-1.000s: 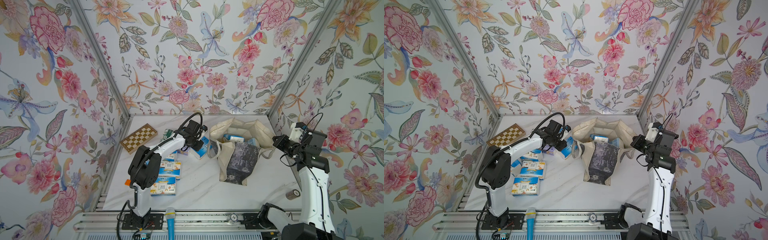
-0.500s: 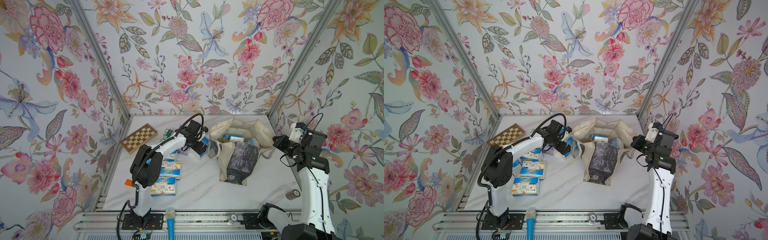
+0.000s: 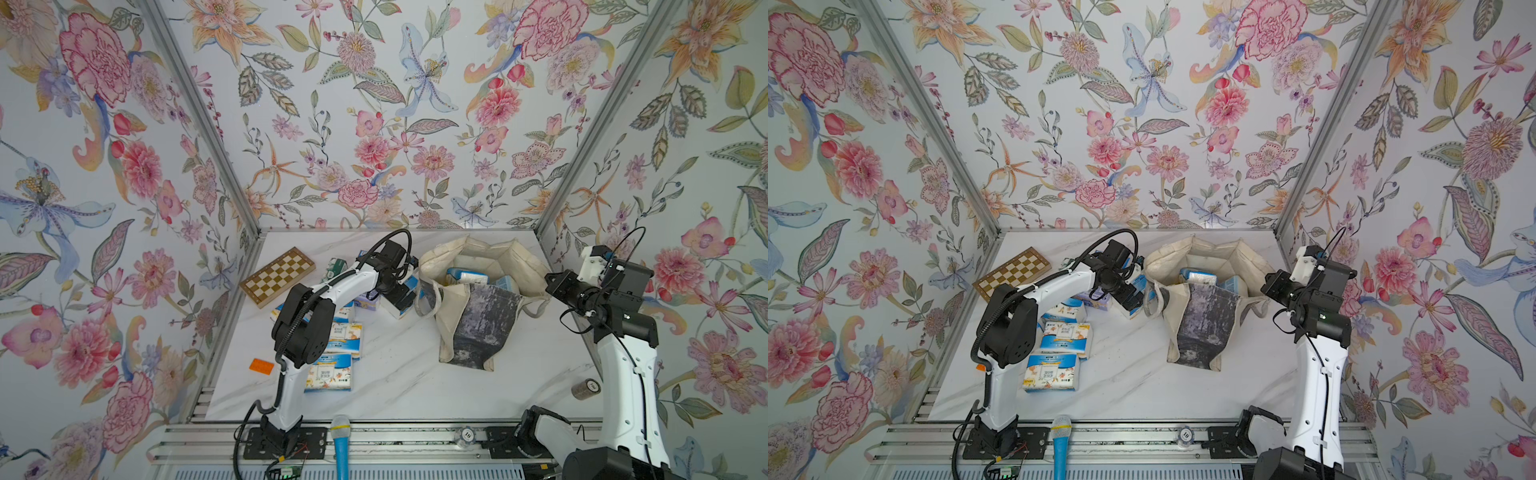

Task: Put tissues into the canvas bag
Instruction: Pick up the pack of facial tissues from the center of the board.

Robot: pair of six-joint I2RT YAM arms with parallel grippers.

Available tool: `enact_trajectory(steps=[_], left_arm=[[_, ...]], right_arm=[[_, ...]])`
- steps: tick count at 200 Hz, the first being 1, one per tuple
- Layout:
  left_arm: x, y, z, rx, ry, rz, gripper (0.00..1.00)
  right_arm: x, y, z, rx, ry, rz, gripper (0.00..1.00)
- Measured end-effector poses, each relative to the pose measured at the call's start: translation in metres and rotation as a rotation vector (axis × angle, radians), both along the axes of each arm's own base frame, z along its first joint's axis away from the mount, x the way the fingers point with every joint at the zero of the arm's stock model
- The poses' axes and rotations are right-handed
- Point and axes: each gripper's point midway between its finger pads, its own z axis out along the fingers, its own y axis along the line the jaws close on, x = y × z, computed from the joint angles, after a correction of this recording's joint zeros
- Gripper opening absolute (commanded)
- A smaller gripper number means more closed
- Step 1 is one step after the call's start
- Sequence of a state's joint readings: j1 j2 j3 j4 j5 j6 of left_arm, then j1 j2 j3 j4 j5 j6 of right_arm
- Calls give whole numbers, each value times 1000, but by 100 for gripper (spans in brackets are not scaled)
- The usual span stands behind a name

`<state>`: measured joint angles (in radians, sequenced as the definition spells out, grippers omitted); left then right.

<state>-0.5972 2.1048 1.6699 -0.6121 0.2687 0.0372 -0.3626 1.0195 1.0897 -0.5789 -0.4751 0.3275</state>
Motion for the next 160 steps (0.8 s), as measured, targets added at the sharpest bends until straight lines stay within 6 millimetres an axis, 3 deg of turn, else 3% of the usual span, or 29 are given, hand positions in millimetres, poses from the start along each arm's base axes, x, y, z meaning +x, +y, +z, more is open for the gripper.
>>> enact_trajectory(steps=[40, 85, 102, 110, 119, 125, 160], left_arm=[[-6, 0, -14, 19, 38, -13, 100], [-5, 0, -15, 24, 33, -10, 99], [-4, 1, -15, 29, 29, -8, 87], [-4, 1, -15, 30, 28, -3, 75], [-4, 1, -16, 33, 25, -9, 56], [-4, 1, -15, 32, 24, -6, 49], [-1, -1, -14, 24, 11, -9, 47]], right_arm=[[0, 0, -2, 3, 4, -1, 5], [1, 0, -1, 2, -2, -2, 5], [1, 0, -1, 1, -3, -2, 5], [1, 0, -1, 1, -3, -2, 5], [1, 0, -1, 1, -3, -1, 5], [1, 0, -1, 1, -3, -1, 5], [1, 0, -1, 1, -2, -1, 5]])
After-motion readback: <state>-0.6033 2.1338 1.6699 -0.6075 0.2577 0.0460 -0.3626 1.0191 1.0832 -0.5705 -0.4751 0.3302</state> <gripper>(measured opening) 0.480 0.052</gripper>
